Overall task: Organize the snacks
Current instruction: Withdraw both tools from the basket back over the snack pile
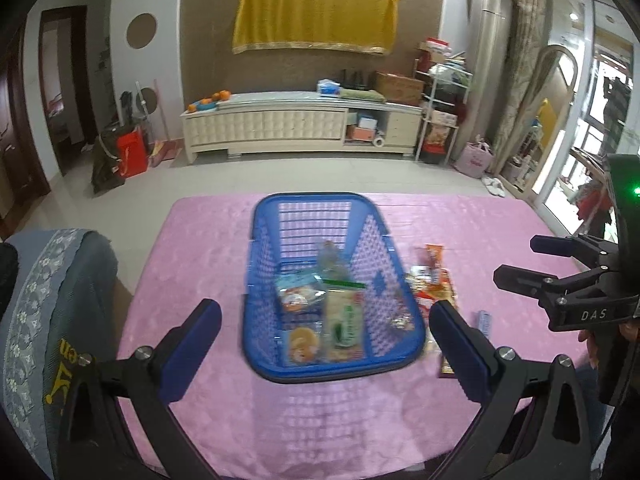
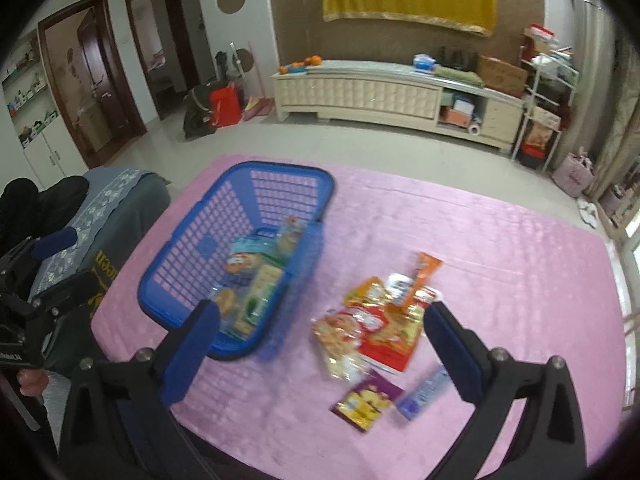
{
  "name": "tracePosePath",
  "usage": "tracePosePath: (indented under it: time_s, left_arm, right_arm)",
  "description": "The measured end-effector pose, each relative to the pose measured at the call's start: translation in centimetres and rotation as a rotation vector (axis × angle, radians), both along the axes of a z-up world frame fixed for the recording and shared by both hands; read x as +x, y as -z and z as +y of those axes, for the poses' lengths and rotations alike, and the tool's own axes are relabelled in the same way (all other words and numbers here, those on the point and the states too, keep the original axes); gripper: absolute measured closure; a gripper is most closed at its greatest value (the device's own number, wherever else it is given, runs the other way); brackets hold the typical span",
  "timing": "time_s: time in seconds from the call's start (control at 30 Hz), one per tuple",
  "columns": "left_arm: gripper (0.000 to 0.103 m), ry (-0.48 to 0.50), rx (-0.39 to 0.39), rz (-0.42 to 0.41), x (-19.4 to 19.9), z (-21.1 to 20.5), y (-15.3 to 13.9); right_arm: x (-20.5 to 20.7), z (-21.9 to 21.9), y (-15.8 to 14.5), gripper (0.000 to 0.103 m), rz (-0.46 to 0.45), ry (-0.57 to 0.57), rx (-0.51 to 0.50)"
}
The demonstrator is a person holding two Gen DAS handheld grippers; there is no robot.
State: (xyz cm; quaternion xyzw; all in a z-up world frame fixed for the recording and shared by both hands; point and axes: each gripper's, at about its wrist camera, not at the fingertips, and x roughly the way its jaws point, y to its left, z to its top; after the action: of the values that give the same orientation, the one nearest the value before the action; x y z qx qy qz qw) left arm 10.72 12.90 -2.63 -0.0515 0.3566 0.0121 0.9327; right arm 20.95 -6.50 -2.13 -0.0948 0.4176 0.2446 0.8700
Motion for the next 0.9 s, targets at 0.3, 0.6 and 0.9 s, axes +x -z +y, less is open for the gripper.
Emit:
tracePosePath:
  time_s: [0.3, 0.6, 0.9]
  left_arm:
    - [0.000, 0.087, 0.034, 0.021, -0.2, -5.8, 0.9]
    - [0.000, 0.169, 0.013, 0.040, 0.2, -11.7, 3.9]
    - [0.000, 0.241, 0.017, 0.104, 1.4, -16.0, 8.5]
  right_arm:
    - [-0.4, -5.9, 1.4, 0.000, 0.033, 0.076, -0.003]
    - [-2.1, -12.4, 3.8, 0.000, -0.029, 0.190, 0.017]
    - [-1.7, -16.3, 7.8, 0.000, 0.008, 0.283, 0.036]
